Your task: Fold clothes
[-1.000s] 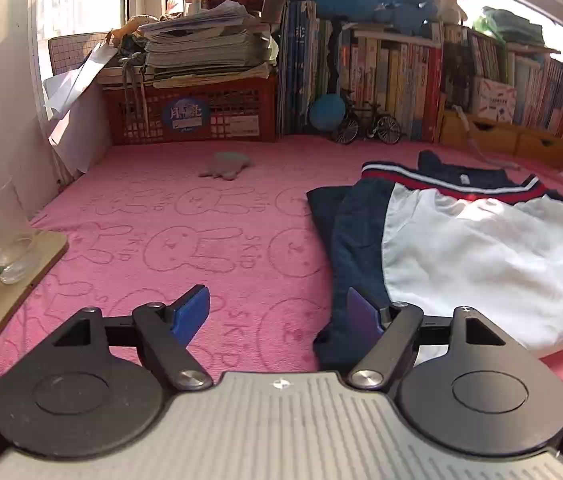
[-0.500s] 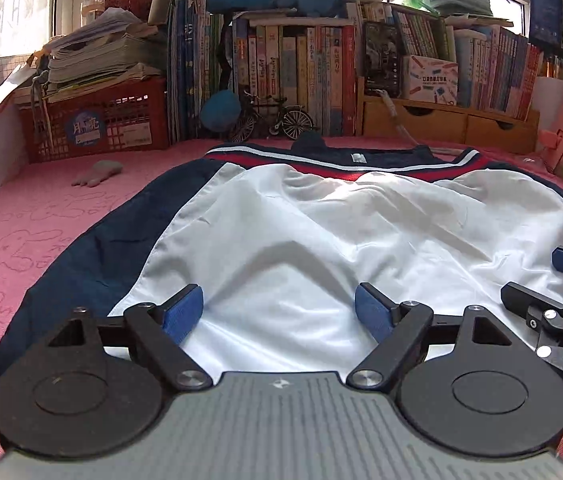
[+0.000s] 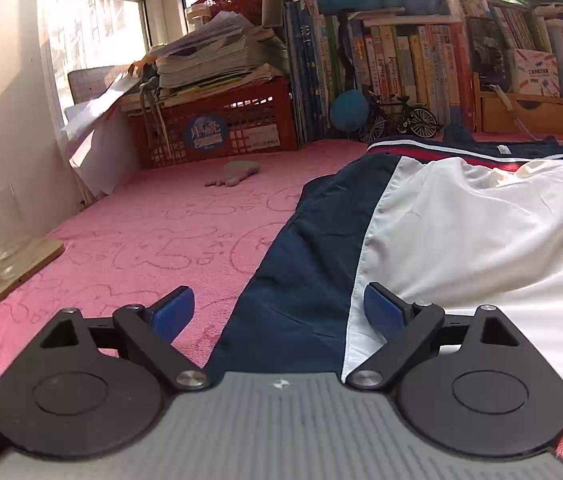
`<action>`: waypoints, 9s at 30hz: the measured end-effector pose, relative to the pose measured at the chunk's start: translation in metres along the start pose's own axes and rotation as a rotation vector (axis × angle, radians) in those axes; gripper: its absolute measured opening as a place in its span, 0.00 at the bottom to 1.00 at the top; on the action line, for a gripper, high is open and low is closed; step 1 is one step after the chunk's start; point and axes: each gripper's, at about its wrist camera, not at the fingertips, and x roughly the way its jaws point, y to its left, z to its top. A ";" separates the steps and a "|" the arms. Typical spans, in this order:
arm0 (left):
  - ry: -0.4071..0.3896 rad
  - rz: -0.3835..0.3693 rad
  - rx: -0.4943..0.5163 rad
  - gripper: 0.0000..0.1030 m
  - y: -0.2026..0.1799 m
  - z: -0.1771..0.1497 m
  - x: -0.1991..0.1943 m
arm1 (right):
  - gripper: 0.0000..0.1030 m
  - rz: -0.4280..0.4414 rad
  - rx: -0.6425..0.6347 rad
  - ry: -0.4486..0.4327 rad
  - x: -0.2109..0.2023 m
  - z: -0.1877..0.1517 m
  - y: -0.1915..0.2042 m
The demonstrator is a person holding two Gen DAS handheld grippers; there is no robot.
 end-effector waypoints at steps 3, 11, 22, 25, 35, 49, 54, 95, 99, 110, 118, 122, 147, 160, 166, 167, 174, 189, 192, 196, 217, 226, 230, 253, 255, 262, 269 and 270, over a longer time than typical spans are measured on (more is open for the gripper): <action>0.029 -0.018 -0.085 0.96 0.013 0.004 0.000 | 0.68 0.016 0.062 0.019 0.003 0.000 -0.007; -0.081 -0.159 -0.037 0.80 -0.013 0.047 -0.035 | 0.70 0.148 0.130 -0.129 -0.019 0.038 -0.010; -0.001 -0.268 0.194 0.81 -0.125 0.078 0.052 | 0.90 0.516 -0.144 -0.107 0.024 0.109 0.115; 0.053 -0.229 0.219 0.82 -0.128 0.071 0.074 | 0.90 0.509 -0.157 -0.041 0.045 0.106 0.125; 0.121 -0.243 0.169 0.94 -0.117 0.069 0.087 | 0.98 0.487 -0.137 0.120 0.077 0.091 0.129; 0.145 -0.281 0.141 0.98 -0.112 0.072 0.094 | 0.99 0.222 -0.117 0.095 0.109 0.087 0.081; 0.146 -0.287 0.146 0.99 -0.113 0.072 0.094 | 0.99 0.259 0.066 0.143 0.120 0.081 0.049; 0.210 -0.692 0.160 0.57 -0.096 0.076 -0.014 | 0.40 0.409 -0.016 -0.035 -0.084 -0.017 0.165; 0.402 -0.737 0.234 0.57 -0.116 0.056 -0.019 | 0.40 0.414 -0.012 -0.043 -0.083 -0.018 0.163; 0.383 -0.612 0.338 0.53 -0.154 0.046 0.004 | 0.40 0.406 0.002 -0.039 -0.080 -0.016 0.164; 0.338 -0.574 0.313 0.45 -0.175 0.058 0.036 | 0.40 0.391 0.002 0.011 -0.078 -0.009 0.167; 0.333 -0.534 0.313 0.43 -0.187 0.072 0.063 | 0.39 0.412 0.016 0.084 -0.072 0.001 0.163; 0.335 -0.439 0.182 0.38 -0.214 0.127 0.125 | 0.39 0.429 -0.004 0.070 -0.086 -0.010 0.162; 0.488 -0.651 0.293 0.22 -0.147 0.071 0.011 | 0.39 0.452 -0.009 0.051 -0.084 -0.011 0.159; 0.479 -0.631 0.326 0.28 -0.160 0.055 0.018 | 0.39 0.450 -0.014 0.045 -0.084 -0.010 0.160; 0.464 -0.620 0.319 0.29 -0.163 0.058 0.023 | 0.39 0.450 -0.014 0.045 -0.084 -0.010 0.160; 0.385 -0.533 0.313 0.28 -0.191 0.084 0.071 | 0.39 0.445 -0.017 0.042 -0.084 -0.010 0.160; 0.158 -0.454 0.261 0.29 -0.202 0.105 0.069 | 0.39 0.693 0.262 0.045 -0.070 -0.006 0.057; 0.055 -0.485 0.225 0.34 -0.182 0.085 0.012 | 0.41 0.548 0.366 0.003 -0.073 -0.004 0.011; 0.007 -0.497 0.182 0.38 -0.163 0.044 -0.046 | 0.43 0.373 0.502 0.014 -0.066 -0.006 -0.034; 0.119 -0.384 0.092 0.49 -0.167 -0.024 -0.079 | 0.58 0.241 0.577 0.070 -0.042 -0.020 -0.046; 0.120 -0.386 0.102 0.49 -0.168 -0.025 -0.079 | 0.72 0.286 0.603 0.067 -0.011 -0.004 -0.044; 0.124 -0.386 0.100 0.49 -0.168 -0.024 -0.079 | 0.72 0.326 0.680 0.102 -0.007 -0.002 -0.051; 0.163 -0.457 0.002 0.53 -0.155 -0.018 -0.074 | 0.33 0.405 0.623 0.083 0.013 0.031 -0.035; 0.193 -0.518 -0.089 0.54 -0.140 -0.013 -0.068 | 0.30 0.408 0.484 0.001 -0.002 0.049 -0.020; 0.191 -0.791 -0.733 0.61 0.015 0.018 -0.034 | 0.29 0.545 0.065 -0.243 -0.050 0.094 0.067; 0.044 -0.818 -0.841 0.76 0.085 0.023 -0.048 | 0.36 0.701 -0.308 -0.301 -0.080 0.077 0.197; 0.066 -0.813 -0.839 0.76 0.083 0.020 -0.045 | 0.41 0.711 -0.335 -0.295 -0.083 0.072 0.204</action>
